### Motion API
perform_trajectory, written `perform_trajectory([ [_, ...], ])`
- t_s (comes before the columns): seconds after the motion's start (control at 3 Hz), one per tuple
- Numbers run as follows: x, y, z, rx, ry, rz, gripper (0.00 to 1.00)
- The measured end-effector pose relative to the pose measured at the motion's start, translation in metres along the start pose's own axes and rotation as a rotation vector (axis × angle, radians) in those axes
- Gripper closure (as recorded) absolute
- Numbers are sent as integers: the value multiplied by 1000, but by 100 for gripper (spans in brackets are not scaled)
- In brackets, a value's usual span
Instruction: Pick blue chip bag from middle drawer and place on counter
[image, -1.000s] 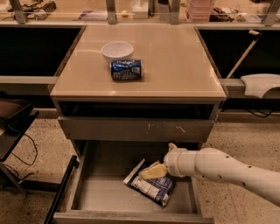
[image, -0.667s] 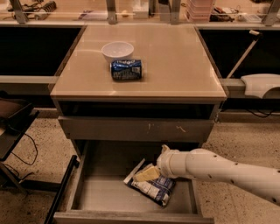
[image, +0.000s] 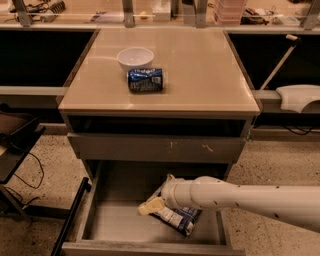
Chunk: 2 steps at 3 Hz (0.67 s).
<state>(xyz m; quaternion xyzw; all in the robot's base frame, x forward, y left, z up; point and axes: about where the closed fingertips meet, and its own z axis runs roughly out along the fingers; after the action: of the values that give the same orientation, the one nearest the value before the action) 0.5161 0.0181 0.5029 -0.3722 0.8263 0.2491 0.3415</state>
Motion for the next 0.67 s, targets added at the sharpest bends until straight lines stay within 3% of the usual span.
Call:
perform_trajectory([
  [0.67,5,2,6,-20,14,2,0],
])
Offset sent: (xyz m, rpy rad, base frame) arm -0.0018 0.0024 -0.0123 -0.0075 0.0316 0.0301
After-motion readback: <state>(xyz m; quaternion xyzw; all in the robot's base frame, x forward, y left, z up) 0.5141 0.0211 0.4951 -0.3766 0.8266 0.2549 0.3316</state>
